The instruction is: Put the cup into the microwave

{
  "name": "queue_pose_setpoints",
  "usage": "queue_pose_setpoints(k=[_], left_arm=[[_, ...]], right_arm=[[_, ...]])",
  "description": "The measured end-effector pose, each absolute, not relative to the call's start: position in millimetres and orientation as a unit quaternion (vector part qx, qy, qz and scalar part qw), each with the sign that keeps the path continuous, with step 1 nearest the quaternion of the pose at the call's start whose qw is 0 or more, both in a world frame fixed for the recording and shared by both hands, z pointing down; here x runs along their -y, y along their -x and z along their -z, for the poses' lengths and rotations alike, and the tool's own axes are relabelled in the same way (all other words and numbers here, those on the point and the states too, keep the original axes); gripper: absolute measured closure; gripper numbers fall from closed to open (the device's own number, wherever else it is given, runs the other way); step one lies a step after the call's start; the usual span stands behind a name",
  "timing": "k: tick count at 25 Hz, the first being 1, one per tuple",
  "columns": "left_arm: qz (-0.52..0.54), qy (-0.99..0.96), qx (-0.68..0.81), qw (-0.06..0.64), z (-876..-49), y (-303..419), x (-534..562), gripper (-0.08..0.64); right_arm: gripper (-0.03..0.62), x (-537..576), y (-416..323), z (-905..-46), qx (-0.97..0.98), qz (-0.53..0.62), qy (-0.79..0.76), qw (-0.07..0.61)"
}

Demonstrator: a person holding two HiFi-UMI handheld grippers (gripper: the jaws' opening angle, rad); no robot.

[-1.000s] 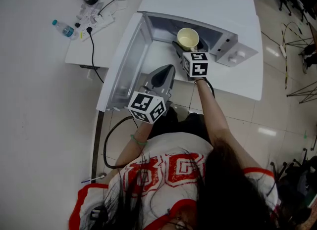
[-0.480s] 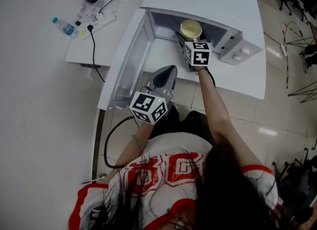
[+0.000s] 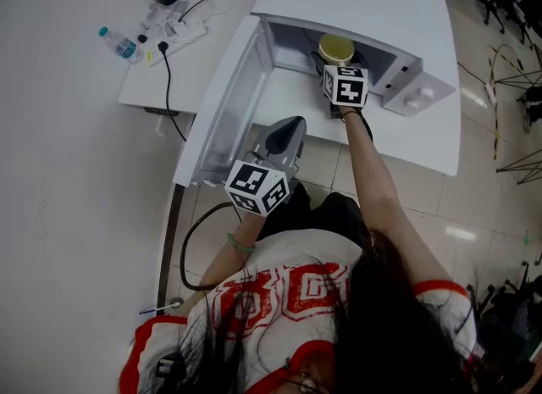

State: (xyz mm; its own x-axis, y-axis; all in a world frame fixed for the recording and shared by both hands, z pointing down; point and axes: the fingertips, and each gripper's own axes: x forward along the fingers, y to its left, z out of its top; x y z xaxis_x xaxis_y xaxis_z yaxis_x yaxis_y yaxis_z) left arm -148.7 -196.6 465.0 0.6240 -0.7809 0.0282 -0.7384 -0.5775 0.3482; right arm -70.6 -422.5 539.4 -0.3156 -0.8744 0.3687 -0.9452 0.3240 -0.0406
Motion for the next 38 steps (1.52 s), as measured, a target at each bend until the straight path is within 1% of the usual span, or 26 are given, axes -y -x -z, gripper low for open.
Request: queue_pose_setpoints(k=[21, 35, 38], left_arm=[[0.071, -0.882, 0.434, 0.168, -461, 147, 199, 0.56], [0.073, -0.88, 0.437, 0.172, -457, 144, 199, 0.56], [0.071, -0.881, 0.436, 0.173, -457, 142, 199, 0.56]], right_arm=[[0.144, 435, 65, -549, 0.763, -0.178, -0.594, 0.185], [0.143, 430, 68, -541, 0.781, -0.158, -0.582, 0.159], [0.149, 434, 67, -537, 0.781, -0.158, -0.581, 0.165]])
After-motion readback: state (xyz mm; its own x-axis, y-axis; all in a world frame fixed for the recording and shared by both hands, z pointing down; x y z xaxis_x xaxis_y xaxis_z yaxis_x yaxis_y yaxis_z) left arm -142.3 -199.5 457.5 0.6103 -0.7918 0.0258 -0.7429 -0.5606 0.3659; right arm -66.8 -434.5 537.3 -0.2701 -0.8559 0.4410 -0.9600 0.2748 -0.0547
